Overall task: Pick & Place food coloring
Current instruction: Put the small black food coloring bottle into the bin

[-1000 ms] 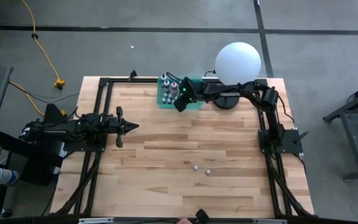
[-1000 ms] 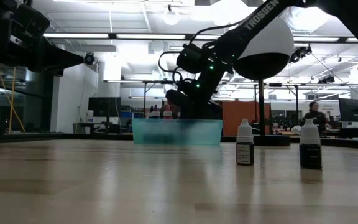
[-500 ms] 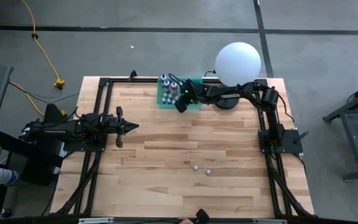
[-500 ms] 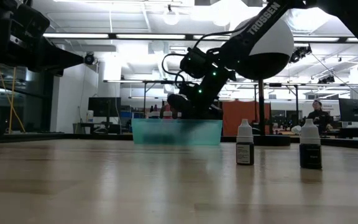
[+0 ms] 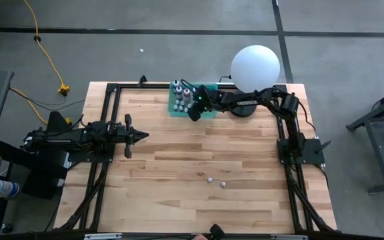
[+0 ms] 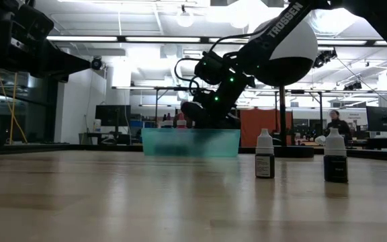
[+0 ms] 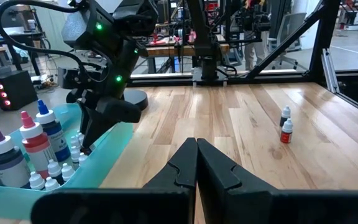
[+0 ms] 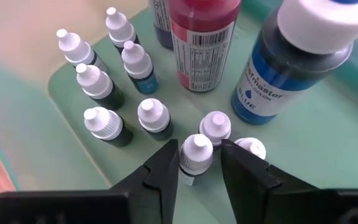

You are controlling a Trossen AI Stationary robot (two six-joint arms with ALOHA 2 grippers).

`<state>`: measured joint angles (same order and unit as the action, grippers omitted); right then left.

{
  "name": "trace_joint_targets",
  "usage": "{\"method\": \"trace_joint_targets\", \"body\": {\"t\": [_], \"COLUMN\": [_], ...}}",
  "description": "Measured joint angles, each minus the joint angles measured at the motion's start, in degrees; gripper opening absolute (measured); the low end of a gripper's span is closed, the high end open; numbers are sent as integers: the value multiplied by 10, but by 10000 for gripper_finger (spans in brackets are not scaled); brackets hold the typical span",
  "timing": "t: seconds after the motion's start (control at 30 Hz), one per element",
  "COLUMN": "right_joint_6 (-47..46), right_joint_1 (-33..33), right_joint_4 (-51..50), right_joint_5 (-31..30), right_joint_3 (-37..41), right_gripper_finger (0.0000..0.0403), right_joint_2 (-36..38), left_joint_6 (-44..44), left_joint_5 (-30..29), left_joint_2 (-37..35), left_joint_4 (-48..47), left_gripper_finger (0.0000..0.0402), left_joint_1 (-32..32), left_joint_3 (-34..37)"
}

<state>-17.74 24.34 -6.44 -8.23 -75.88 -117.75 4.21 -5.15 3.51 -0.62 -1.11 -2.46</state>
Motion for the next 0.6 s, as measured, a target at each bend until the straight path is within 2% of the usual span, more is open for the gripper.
{"method": "trace_joint_targets", "body": {"t": [0.6], "right_joint_6": [2], "right_joint_1": [0], "right_joint_4": [3], "right_joint_5": [13], "right_joint_3": [-1], "right_gripper_finger": [199], "right_joint_2": [4], "left_joint_6": [0], "left_joint_5": [0], "left_joint_2": [0], "left_joint_4": [0], "left_gripper_finger": [0], "left_joint_1": [0], "left_joint_3": [0]}}
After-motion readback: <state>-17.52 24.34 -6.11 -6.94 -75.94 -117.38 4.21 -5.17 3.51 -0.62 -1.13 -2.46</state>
